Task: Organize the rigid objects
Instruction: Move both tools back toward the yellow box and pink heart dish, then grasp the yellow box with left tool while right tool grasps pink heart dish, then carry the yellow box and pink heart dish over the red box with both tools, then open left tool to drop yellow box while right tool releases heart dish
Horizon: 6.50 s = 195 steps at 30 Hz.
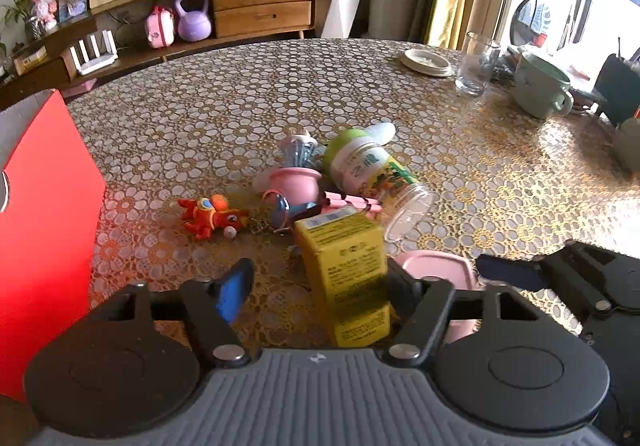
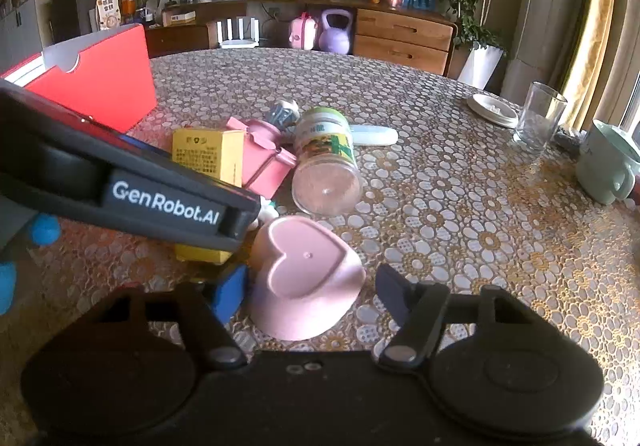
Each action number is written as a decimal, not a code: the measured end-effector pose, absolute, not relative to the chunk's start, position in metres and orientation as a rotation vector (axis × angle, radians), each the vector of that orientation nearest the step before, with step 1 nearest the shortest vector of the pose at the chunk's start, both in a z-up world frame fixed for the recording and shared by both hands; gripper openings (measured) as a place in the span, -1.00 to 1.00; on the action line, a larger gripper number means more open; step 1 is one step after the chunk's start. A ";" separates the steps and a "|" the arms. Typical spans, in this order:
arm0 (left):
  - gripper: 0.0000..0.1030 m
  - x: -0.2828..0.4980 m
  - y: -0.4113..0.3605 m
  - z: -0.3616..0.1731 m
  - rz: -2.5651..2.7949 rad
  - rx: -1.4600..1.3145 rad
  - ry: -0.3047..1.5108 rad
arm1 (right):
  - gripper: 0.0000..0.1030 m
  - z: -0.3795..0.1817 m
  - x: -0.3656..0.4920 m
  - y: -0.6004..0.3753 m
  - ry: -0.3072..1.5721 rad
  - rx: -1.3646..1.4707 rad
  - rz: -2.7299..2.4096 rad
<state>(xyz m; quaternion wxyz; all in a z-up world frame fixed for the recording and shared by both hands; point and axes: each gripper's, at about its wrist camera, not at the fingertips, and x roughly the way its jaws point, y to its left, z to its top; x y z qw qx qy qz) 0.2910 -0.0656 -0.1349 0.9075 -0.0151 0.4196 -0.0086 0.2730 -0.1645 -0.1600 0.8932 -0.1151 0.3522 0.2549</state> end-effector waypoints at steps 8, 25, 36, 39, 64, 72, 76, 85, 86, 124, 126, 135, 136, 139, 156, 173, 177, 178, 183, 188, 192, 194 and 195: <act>-0.27 0.283 -0.067 -0.126 -0.017 -0.047 0.860 | 0.13 -0.158 0.270 -0.160 0.736 -0.255 0.494; -0.41 0.243 -0.033 -0.107 -0.016 -0.074 0.883 | -0.05 -0.119 0.223 -0.159 0.709 -0.234 0.450; -0.41 0.197 0.000 -0.081 -0.023 -0.096 0.861 | -0.23 -0.104 0.197 -0.152 0.724 -0.265 0.448; -0.41 0.188 0.008 -0.074 -0.026 -0.104 0.852 | -0.66 -0.095 0.199 -0.155 0.733 -0.225 0.440; -0.41 0.167 0.029 -0.073 -0.039 -0.110 0.870 | 0.88 -0.127 0.207 -0.170 0.781 -0.160 0.515; -0.41 0.169 0.024 -0.078 -0.042 -0.097 0.892 | 0.72 -0.148 0.214 -0.155 0.786 -0.267 0.525; -0.41 0.169 0.022 -0.080 -0.043 -0.086 0.895 | 0.55 -0.149 0.218 -0.155 0.778 -0.263 0.513; -0.41 0.168 0.022 -0.081 -0.041 -0.078 0.901 | 0.41 -0.150 0.214 -0.152 0.772 -0.319 0.488; -0.41 0.167 0.022 -0.080 -0.042 -0.078 0.900 | 0.41 -0.147 0.213 -0.152 0.766 -0.322 0.487; -0.41 0.159 0.154 0.007 0.144 -0.017 0.775 | 0.41 -0.004 0.180 0.012 0.586 -0.431 0.769; -0.41 0.166 0.169 0.006 0.164 -0.027 0.783 | 0.41 -0.006 0.183 0.025 0.585 -0.435 0.768; -0.41 0.208 0.215 -0.020 0.232 -0.019 0.853 | 0.41 -0.032 0.210 0.090 0.628 -0.469 0.762; -0.41 0.212 0.218 -0.022 0.234 -0.019 0.857 | 0.41 -0.037 0.215 0.097 0.639 -0.473 0.761; -0.41 0.224 0.224 -0.027 0.244 0.012 0.859 | 0.41 -0.049 0.225 0.113 0.668 -0.486 0.760; -0.41 0.278 0.253 -0.086 0.322 0.033 1.029 | 0.41 -0.091 0.254 0.161 0.872 -0.549 0.766; -0.40 0.291 0.245 -0.102 0.310 0.071 1.073 | 0.46 -0.100 0.257 0.162 0.905 -0.548 0.718; -0.40 0.295 0.241 -0.104 0.310 0.084 1.080 | 0.61 -0.096 0.256 0.158 0.891 -0.524 0.729; -0.40 0.296 0.240 -0.104 0.310 0.090 1.081 | 0.61 -0.095 0.255 0.157 0.888 -0.518 0.733; -0.40 0.293 0.239 -0.101 0.308 0.086 1.068 | 0.68 -0.090 0.251 0.152 0.871 -0.501 0.749; -0.40 0.289 0.236 -0.091 0.312 0.075 1.051 | 0.68 -0.083 0.246 0.146 0.853 -0.477 0.751; -0.37 0.282 0.235 -0.083 0.321 0.060 1.030 | 0.69 -0.073 0.240 0.137 0.819 -0.454 0.758; -0.04 0.278 0.234 -0.079 0.328 0.057 1.019 | 0.69 -0.067 0.236 0.132 0.806 -0.441 0.767; 0.09 0.275 0.232 -0.075 0.331 0.061 1.007 | 0.69 -0.065 0.235 0.129 0.800 -0.436 0.769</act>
